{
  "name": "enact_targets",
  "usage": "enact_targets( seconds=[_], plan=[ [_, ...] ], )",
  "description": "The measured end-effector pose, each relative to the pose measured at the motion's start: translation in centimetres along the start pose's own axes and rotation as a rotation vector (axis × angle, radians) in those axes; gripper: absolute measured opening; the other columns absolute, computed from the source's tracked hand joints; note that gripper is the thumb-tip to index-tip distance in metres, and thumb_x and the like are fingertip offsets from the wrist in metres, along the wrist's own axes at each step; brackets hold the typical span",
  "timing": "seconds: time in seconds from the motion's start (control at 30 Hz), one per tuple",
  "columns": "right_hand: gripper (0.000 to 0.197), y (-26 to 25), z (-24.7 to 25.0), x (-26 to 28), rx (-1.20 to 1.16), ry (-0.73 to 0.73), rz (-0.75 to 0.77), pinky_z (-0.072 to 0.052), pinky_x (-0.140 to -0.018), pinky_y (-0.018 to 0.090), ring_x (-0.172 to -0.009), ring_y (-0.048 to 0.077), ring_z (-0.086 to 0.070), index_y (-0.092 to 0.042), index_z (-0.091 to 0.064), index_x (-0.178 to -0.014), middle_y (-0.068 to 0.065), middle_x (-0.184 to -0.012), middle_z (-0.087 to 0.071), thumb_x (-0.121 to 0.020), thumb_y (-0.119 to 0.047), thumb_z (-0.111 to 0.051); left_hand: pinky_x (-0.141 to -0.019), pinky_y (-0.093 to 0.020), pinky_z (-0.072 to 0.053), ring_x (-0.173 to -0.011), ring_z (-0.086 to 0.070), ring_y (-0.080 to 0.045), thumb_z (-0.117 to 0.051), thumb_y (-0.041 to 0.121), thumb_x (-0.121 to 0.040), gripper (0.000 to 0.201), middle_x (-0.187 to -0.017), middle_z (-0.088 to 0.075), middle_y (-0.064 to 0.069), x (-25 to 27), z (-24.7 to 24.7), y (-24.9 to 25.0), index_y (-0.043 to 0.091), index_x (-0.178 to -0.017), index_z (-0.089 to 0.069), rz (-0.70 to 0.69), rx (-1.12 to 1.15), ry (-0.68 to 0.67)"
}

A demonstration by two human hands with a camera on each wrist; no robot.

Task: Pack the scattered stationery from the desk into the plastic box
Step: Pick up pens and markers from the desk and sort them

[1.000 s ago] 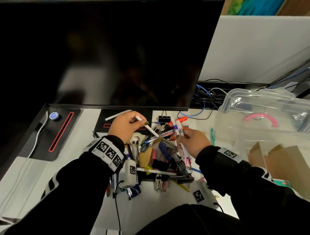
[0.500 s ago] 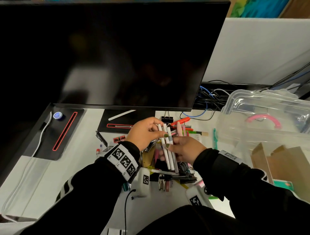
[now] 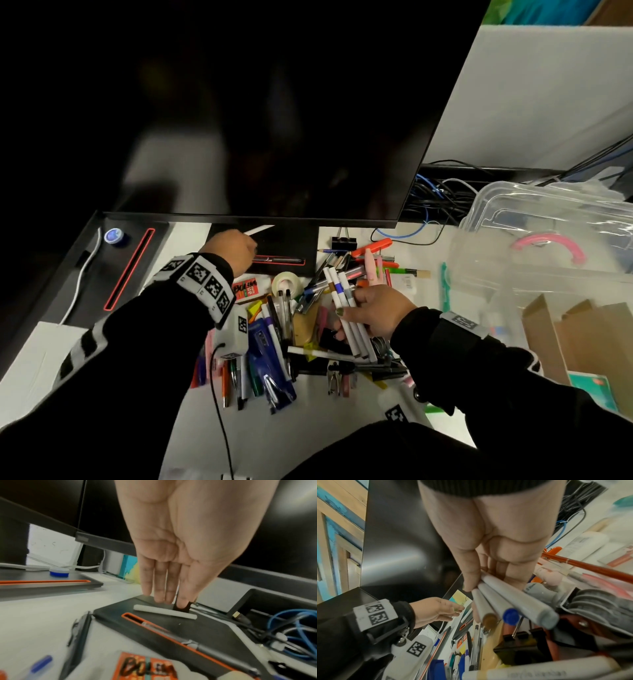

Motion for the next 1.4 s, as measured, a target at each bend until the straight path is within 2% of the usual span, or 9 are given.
enact_targets(
  seconds=[0.23,0.37,0.57,0.7,0.83,1.07,1.23,1.33,1.4],
  plan=[
    [0.008,-0.1,0.1,-0.7,0.174,0.072,0.029,-0.051,-0.093,0.043,-0.090,0.029,-0.069,-0.011,-0.065,-0.093,0.013,-0.092,-0.073,-0.090,-0.016,-0.060,-0.117,-0.035,-0.017,-0.143,-0.016,-0.026,-0.042,0.002,-0.092,0.062,-0.157,-0.009,-0.007,-4.5,-3.5,-1.8,0.018,-0.149,-0.022,0.062,0.046,-0.117],
    [0.005,0.0,0.5,-0.8,0.194,0.088,0.008,-0.051,-0.093,0.044,-0.093,0.032,-0.068,-0.013,-0.062,-0.088,0.013,-0.095,-0.072,-0.090,-0.015,-0.059,-0.112,-0.040,-0.027,-0.135,-0.033,-0.031,-0.046,0.010,-0.093,0.058,-0.151,-0.027,-0.011,-6.0,-4.1,-2.3,0.018,-0.147,-0.026,0.100,0.068,-0.088],
    [0.006,0.2,0.7,-1.0,0.238,0.115,0.009,-0.051,-0.090,0.046,-0.093,0.032,-0.067,-0.018,-0.061,-0.082,0.016,-0.098,-0.071,-0.088,-0.018,-0.062,-0.094,-0.039,-0.045,-0.108,-0.054,-0.034,-0.064,0.021,-0.086,0.037,-0.122,-0.048,-0.016,-5.7,-3.9,-1.8,0.011,-0.119,-0.053,0.088,-0.117,-0.066],
    [0.005,0.5,0.6,-1.0,0.221,0.117,-0.006,-0.052,-0.089,0.046,-0.092,0.032,-0.068,-0.014,-0.063,-0.085,0.016,-0.096,-0.071,-0.087,-0.018,-0.062,-0.088,-0.037,-0.047,-0.103,-0.058,-0.032,-0.058,0.018,-0.090,0.031,-0.119,-0.053,-0.017,-5.3,-3.9,-1.7,0.006,-0.118,-0.050,0.075,-0.171,-0.095],
    [0.027,1.7,1.1,-1.5,0.216,0.135,-0.023,-0.054,-0.087,0.047,-0.092,0.031,-0.068,-0.011,-0.069,-0.098,0.012,-0.095,-0.072,-0.078,-0.029,-0.068,-0.085,-0.032,-0.048,-0.100,-0.059,-0.027,-0.057,0.015,-0.090,0.026,-0.113,-0.058,-0.013,-4.6,-3.2,-1.3,0.007,-0.115,-0.054,0.003,-0.164,-0.136],
    [0.013,1.8,1.5,-0.4,0.136,0.189,-0.012,-0.052,-0.090,0.046,-0.099,0.031,-0.067,-0.021,-0.068,-0.091,0.013,-0.102,-0.071,-0.078,-0.022,-0.068,-0.069,-0.024,-0.039,-0.078,-0.052,-0.014,-0.067,0.016,-0.082,0.013,-0.074,-0.052,0.008,-1.4,-0.2,0.2,0.020,-0.093,-0.061,-0.105,0.048,-0.141],
    [0.010,0.6,1.2,1.7,0.027,0.175,0.028,-0.055,-0.085,0.045,-0.096,0.031,-0.068,-0.025,-0.062,-0.085,0.014,-0.103,-0.071,-0.087,-0.016,-0.063,-0.066,-0.026,-0.052,-0.070,-0.059,-0.011,-0.065,0.015,-0.084,0.013,-0.084,-0.064,0.004,2.4,2.4,4.6,0.022,-0.094,-0.062,-0.217,0.363,-0.153],
    [0.009,0.4,1.6,2.6,-0.201,0.139,0.048,-0.059,-0.072,0.036,-0.078,0.025,-0.070,-0.012,-0.060,-0.093,0.016,-0.093,-0.070,-0.092,-0.005,-0.056,-0.052,-0.012,-0.046,-0.063,-0.059,-0.006,-0.059,0.012,-0.089,0.014,-0.089,-0.062,0.003,5.0,2.6,7.7,0.019,-0.101,-0.059,-0.305,0.496,-0.216],
    [0.009,0.3,2.1,3.4,-0.312,0.141,0.065,-0.059,-0.063,0.032,-0.066,0.021,-0.070,-0.006,-0.058,-0.098,0.016,-0.086,-0.069,-0.093,-0.001,-0.052,-0.053,-0.013,-0.047,-0.066,-0.064,-0.012,-0.056,0.011,-0.091,0.017,-0.094,-0.062,-0.002,6.5,2.3,9.5,0.022,-0.104,-0.058,-0.344,0.609,-0.249]
  ],
)
Point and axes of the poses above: each hand's wrist, its own x-axis away from the middle knuckle, its own z-axis out of the back of the hand, y = z × x, the point moved 3 cm from there along -x, towards the middle knuckle
